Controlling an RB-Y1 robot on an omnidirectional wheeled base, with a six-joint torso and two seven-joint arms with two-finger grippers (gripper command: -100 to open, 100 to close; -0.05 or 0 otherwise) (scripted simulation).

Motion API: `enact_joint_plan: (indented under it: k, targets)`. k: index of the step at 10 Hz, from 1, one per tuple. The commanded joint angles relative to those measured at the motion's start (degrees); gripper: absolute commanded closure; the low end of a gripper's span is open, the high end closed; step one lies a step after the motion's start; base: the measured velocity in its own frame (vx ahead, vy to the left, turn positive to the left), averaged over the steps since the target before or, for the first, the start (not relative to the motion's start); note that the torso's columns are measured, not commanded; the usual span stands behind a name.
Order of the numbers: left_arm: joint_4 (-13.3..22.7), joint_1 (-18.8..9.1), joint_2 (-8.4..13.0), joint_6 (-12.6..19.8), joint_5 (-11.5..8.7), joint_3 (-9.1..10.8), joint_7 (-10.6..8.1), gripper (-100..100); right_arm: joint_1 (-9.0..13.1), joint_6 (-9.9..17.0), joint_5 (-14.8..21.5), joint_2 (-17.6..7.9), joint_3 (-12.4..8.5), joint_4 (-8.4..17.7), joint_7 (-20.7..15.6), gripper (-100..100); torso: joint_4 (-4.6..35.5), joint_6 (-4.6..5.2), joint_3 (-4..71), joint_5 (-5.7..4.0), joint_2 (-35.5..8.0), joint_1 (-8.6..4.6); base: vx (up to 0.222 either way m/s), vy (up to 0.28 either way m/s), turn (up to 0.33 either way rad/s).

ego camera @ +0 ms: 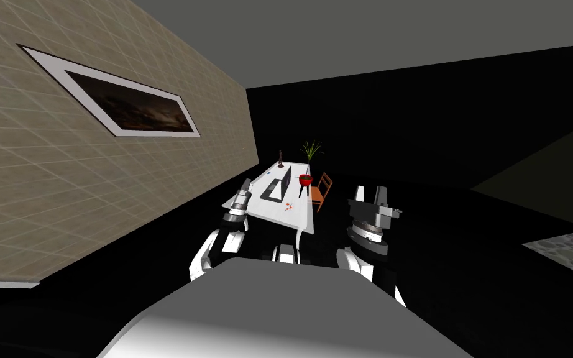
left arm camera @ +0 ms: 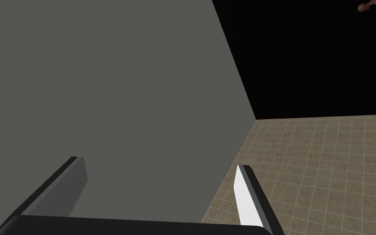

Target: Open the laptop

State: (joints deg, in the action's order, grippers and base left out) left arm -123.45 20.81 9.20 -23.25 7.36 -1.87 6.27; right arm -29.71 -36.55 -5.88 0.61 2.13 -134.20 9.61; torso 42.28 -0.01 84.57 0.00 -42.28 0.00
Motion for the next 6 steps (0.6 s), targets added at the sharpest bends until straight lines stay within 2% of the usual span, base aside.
enact_joint_plan:
  k: [1, 6]
  targets:
    - [2.3, -2.5, 0.1, 3.9, 0.9, 0.30, -0.10, -100, 0.0, 0.0, 0.0, 0.0, 0.0, 0.0, 0.0, 0, 0.0, 0.01, 0.0, 0.00, 0.0, 0.01, 0.011, -0.014, -0.096]
    - [6.5, -6.2, -1.0, 9.5, 2.5, 0.48, -0.03, -100, 0.0, 0.0, 0.0, 0.0, 0.0, 0.0, 0.0, 0, 0.0, 0.01, 0.0, 0.00, 0.0, -0.01, 0.011, -0.012, -0.085]
